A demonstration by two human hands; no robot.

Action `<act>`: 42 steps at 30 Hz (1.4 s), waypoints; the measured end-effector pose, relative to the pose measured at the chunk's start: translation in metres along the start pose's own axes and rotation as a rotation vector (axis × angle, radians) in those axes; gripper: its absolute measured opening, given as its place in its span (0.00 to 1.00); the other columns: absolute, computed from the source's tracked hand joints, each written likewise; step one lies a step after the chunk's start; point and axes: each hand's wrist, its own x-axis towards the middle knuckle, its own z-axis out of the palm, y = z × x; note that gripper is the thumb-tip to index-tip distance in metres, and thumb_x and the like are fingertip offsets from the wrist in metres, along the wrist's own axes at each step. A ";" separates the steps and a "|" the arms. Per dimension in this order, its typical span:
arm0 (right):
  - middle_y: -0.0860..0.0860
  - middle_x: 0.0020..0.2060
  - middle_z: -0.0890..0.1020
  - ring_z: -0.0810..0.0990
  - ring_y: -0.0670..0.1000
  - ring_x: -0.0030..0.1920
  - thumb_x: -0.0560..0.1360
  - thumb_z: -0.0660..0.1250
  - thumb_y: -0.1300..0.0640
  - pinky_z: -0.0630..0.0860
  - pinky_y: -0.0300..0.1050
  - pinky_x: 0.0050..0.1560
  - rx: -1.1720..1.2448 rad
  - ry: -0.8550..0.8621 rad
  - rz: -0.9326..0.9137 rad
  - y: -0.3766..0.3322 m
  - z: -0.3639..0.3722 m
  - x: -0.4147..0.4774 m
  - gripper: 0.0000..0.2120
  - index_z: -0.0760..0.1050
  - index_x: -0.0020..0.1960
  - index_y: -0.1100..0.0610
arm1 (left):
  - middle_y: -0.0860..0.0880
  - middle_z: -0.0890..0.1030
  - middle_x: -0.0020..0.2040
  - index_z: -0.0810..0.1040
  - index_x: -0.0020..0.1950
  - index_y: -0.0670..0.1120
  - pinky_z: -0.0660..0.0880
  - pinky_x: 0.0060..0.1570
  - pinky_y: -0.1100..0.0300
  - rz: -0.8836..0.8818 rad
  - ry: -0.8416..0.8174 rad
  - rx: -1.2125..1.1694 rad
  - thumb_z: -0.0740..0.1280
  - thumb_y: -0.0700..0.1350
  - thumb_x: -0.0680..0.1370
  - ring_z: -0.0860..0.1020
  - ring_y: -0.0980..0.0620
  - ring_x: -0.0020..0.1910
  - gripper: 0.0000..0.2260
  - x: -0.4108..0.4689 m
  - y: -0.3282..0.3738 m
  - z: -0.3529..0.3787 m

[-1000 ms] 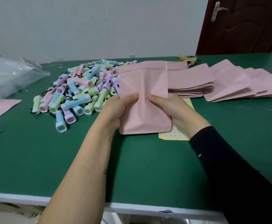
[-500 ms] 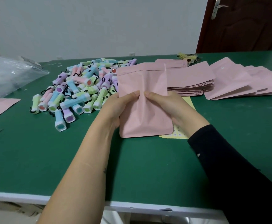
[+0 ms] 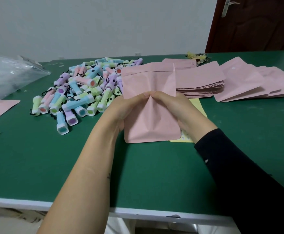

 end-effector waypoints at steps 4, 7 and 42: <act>0.51 0.43 0.87 0.86 0.53 0.45 0.64 0.75 0.50 0.80 0.54 0.56 0.039 -0.009 0.059 -0.002 -0.001 0.003 0.18 0.83 0.50 0.57 | 0.48 0.86 0.48 0.83 0.54 0.44 0.81 0.43 0.59 0.000 -0.021 -0.026 0.76 0.50 0.71 0.85 0.49 0.46 0.16 -0.002 0.002 0.000; 0.52 0.42 0.87 0.86 0.54 0.45 0.61 0.75 0.50 0.79 0.56 0.57 0.035 0.001 0.091 -0.004 0.000 0.004 0.18 0.84 0.48 0.58 | 0.48 0.87 0.47 0.83 0.55 0.44 0.80 0.39 0.62 0.012 -0.027 -0.040 0.76 0.50 0.72 0.85 0.50 0.46 0.15 -0.004 0.004 0.001; 0.51 0.42 0.86 0.85 0.51 0.42 0.70 0.73 0.53 0.80 0.41 0.39 -0.176 0.166 0.052 -0.015 0.004 -0.007 0.12 0.82 0.50 0.57 | 0.46 0.86 0.48 0.83 0.53 0.43 0.76 0.60 0.47 0.069 0.077 -0.045 0.74 0.40 0.71 0.83 0.45 0.48 0.11 -0.004 0.004 0.006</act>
